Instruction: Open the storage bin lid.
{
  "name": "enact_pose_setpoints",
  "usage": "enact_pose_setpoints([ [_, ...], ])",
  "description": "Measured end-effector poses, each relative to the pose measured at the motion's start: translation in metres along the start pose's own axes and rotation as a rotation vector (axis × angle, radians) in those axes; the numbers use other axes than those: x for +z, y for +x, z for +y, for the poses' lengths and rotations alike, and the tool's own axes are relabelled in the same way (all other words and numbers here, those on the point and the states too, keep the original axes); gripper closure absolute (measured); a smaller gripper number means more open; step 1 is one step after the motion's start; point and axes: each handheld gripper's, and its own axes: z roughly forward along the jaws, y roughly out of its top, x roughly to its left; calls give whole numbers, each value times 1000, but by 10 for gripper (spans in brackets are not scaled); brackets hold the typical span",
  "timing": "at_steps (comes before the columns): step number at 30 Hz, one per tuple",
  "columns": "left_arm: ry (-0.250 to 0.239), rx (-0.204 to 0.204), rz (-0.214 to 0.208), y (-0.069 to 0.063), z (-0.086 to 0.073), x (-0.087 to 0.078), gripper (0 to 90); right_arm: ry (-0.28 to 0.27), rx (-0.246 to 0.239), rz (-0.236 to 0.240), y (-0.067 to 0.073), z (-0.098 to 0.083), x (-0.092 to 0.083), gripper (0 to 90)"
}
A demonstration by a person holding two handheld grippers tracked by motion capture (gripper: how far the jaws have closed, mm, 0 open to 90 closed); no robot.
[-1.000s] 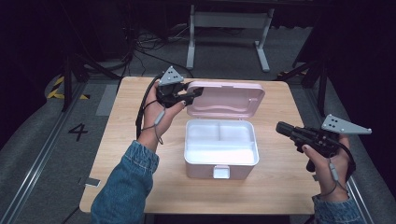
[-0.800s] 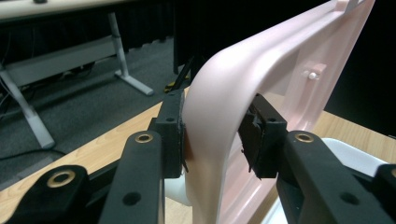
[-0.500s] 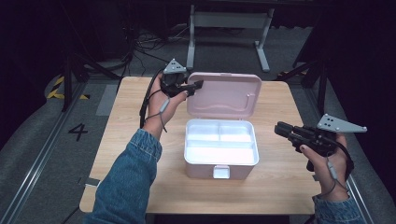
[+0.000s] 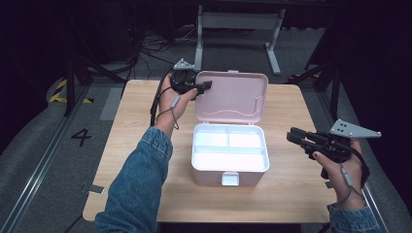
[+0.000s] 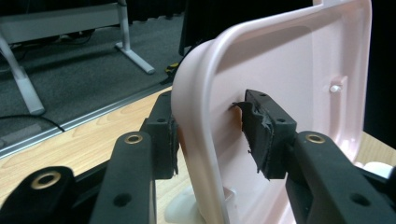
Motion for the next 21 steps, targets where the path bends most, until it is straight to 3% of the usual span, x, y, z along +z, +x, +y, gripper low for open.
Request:
enact_pose_setpoints([
  [12,52,-64,-10,16,-6,19,549,7,9,-17,-3,-4,-6,717],
  [21,84,-84,7,26,-13,32,538,15,14,-13,-6,-6,-5,716],
])
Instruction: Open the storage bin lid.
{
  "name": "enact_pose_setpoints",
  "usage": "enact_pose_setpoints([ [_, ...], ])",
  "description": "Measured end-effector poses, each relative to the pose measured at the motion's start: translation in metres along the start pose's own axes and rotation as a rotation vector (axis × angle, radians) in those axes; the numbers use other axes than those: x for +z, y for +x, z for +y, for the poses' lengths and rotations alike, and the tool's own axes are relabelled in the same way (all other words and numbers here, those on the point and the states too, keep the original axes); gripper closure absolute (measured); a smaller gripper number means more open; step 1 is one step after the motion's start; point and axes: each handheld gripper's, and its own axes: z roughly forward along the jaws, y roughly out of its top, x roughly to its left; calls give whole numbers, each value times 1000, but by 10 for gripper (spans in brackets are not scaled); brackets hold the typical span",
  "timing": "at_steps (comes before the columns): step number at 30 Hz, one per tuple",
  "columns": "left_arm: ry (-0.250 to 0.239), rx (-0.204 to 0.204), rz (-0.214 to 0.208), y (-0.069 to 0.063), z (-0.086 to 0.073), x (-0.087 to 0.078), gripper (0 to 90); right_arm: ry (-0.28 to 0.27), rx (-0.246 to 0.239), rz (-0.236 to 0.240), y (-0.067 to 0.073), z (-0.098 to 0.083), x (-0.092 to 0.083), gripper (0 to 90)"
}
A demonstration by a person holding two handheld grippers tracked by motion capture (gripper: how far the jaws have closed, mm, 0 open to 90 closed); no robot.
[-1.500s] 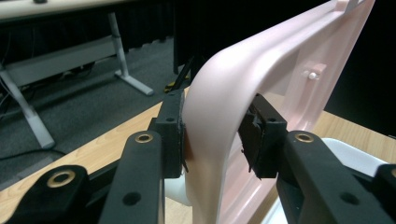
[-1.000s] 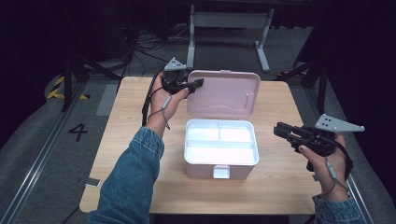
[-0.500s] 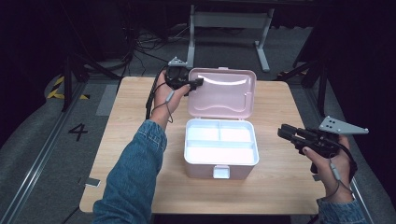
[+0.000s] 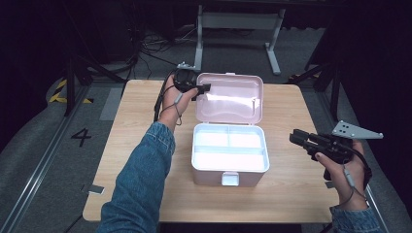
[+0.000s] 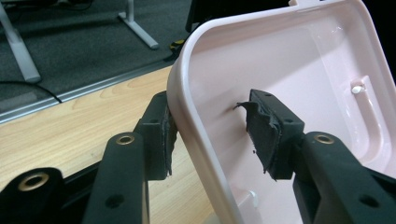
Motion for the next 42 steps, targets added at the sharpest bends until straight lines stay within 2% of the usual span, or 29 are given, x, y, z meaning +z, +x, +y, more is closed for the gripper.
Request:
enact_pose_setpoints([
  [6,23,-46,-15,7,-6,11,533,7,9,-3,-3,-2,1,715],
  [9,25,-50,-21,10,-8,13,528,12,9,-3,-3,-3,2,713],
  [10,35,-64,-26,11,-9,14,527,13,8,-1,-3,-3,3,710],
  [15,70,-77,-38,15,-13,21,496,25,15,-3,-5,-5,5,706],
  [19,75,-99,-47,17,-16,24,491,26,13,-1,-6,-5,5,704],
  [20,78,-103,-54,19,-16,25,494,26,13,-1,-6,-5,5,704],
  [21,81,-130,-75,22,-18,26,497,26,9,-1,-6,-5,6,702],
  [23,91,-136,-81,23,-19,27,498,29,8,-1,-6,-5,7,701],
  [34,130,-145,-66,22,-23,35,444,42,11,7,-5,-6,9,701],
  [42,164,-173,-60,23,-27,40,414,39,11,9,-5,-6,10,697],
])
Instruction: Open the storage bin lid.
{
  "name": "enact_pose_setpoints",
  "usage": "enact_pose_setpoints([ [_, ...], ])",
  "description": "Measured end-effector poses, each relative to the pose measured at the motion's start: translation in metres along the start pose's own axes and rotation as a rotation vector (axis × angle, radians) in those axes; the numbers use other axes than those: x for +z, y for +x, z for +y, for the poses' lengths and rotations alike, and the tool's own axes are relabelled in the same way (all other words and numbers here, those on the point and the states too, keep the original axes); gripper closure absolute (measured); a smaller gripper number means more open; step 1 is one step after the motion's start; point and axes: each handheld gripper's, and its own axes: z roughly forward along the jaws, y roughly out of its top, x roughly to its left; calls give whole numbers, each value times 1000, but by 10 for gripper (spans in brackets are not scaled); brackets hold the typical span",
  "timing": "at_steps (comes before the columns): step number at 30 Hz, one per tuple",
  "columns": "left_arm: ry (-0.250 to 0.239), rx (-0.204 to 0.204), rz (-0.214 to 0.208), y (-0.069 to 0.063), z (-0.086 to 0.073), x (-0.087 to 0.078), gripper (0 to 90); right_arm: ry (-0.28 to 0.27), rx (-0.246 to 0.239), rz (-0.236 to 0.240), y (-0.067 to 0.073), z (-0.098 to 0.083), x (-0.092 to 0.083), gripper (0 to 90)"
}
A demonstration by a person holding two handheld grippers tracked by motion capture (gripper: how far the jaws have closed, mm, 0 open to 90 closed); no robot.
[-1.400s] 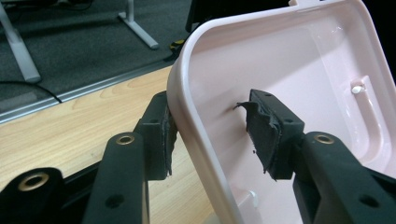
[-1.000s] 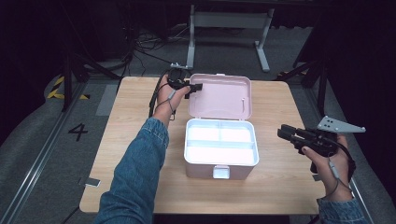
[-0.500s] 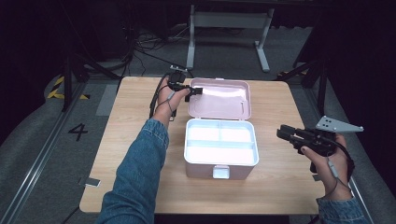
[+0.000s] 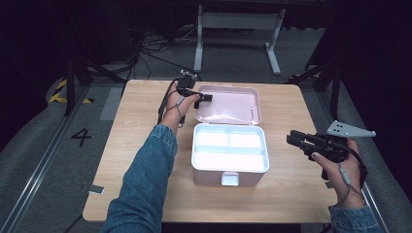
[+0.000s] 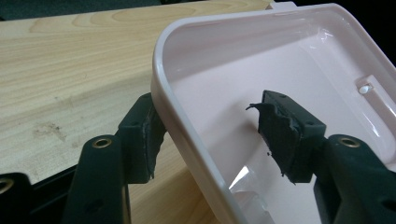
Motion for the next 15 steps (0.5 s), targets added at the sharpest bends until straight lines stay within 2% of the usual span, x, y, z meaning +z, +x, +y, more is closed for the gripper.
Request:
enact_pose_setpoints([
  [7,34,-18,14,0,-3,3,387,3,-2,2,0,0,1,691],
  [13,32,-40,31,-1,-6,3,349,2,1,7,0,0,2,690],
  [14,35,-36,37,-1,-6,2,332,3,3,9,1,0,2,689],
  [15,17,-11,46,-1,-6,0,311,4,3,9,1,1,2,687],
])
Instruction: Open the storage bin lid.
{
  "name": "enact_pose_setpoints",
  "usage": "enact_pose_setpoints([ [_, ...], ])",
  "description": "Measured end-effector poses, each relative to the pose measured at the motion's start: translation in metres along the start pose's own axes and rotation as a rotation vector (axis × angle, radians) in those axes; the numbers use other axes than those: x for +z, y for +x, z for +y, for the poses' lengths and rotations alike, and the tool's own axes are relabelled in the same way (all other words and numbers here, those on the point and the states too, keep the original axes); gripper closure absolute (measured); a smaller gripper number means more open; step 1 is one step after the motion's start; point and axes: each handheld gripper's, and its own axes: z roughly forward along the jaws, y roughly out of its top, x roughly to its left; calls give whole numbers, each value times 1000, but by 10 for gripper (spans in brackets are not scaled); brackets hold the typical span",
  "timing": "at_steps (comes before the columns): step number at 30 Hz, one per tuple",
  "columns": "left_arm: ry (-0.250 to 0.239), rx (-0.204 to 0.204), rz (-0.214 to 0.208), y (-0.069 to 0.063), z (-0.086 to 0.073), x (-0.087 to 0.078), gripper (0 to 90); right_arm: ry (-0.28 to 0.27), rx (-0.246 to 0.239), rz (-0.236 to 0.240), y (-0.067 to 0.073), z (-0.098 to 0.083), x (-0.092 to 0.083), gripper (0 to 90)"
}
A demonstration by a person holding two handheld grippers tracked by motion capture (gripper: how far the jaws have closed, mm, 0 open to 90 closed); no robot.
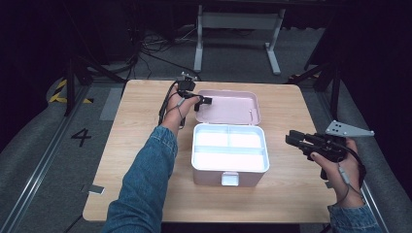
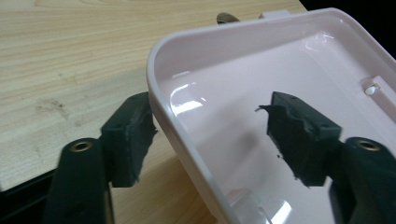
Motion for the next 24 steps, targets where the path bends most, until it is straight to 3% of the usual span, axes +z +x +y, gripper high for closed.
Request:
enact_pose_setpoints([
  [4,-72,37,5,-3,2,-10,259,-2,-2,4,0,1,3,666],
  [14,-152,129,-21,-29,4,-55,255,-9,-26,24,-3,11,20,600],
  [17,-172,178,8,-40,0,-78,255,-8,-23,32,-5,15,25,555],
  [21,-210,193,-17,-52,-8,-104,256,-8,-17,30,-10,17,29,536],
  [24,-209,231,-10,-61,-16,-122,257,-9,-10,23,-16,20,30,530],
])
